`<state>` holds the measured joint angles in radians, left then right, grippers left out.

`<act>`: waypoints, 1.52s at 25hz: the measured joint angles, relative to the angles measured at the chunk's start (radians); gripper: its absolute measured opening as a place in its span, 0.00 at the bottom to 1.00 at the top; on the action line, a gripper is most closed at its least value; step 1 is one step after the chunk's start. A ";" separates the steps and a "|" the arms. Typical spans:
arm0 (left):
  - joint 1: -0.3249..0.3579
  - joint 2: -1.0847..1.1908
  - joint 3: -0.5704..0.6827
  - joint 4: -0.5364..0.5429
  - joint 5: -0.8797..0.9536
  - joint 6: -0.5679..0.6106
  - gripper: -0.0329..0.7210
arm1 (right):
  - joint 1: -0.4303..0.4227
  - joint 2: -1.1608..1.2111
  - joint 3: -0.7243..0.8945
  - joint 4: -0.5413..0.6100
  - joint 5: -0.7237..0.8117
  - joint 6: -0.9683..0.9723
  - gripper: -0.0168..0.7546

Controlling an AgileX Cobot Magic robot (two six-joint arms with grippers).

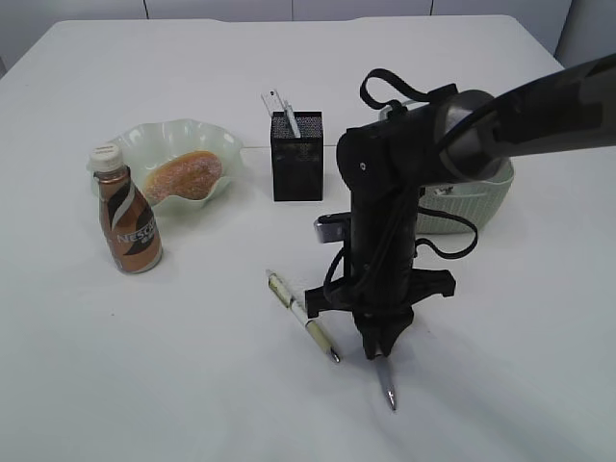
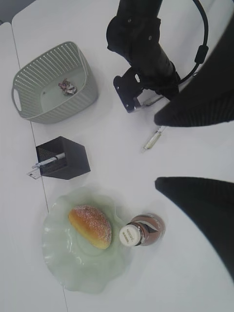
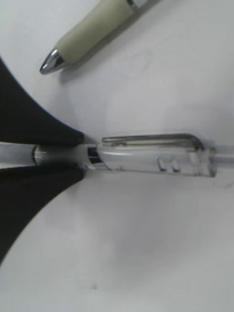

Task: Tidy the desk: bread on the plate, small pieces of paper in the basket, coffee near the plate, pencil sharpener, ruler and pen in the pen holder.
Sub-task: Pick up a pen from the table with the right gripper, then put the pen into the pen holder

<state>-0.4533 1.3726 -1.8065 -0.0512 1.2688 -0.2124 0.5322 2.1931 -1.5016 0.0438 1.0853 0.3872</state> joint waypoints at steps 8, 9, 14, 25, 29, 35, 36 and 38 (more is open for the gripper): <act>0.000 0.000 0.000 0.006 0.000 0.000 0.38 | 0.000 -0.130 0.004 -0.083 -0.102 -0.062 0.12; 0.000 0.000 0.000 0.007 0.000 0.000 0.38 | 0.000 -0.159 0.004 -0.099 -0.129 -0.068 0.12; 0.000 0.000 0.000 0.009 0.000 0.000 0.38 | 0.000 -0.296 0.004 -0.173 -0.277 -0.088 0.12; 0.000 0.000 0.000 0.067 0.000 0.000 0.38 | 0.000 -0.377 0.043 -0.361 -0.786 -0.091 0.12; 0.000 0.000 0.000 0.120 0.000 0.001 0.38 | -0.008 -0.377 0.129 -0.411 -1.085 -0.091 0.12; 0.000 0.000 0.000 0.160 0.000 0.002 0.38 | -0.072 -0.310 0.180 -0.436 -1.340 -0.091 0.12; 0.000 0.000 0.000 0.160 0.000 0.002 0.38 | -0.084 -0.294 0.180 -0.436 -1.369 -0.091 0.12; 0.000 0.000 0.000 0.162 0.000 0.002 0.38 | -0.102 -0.265 0.178 -0.436 -1.422 -0.093 0.12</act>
<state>-0.4533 1.3726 -1.8065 0.1109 1.2688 -0.2101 0.4304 1.9285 -1.3232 -0.3926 -0.3371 0.2939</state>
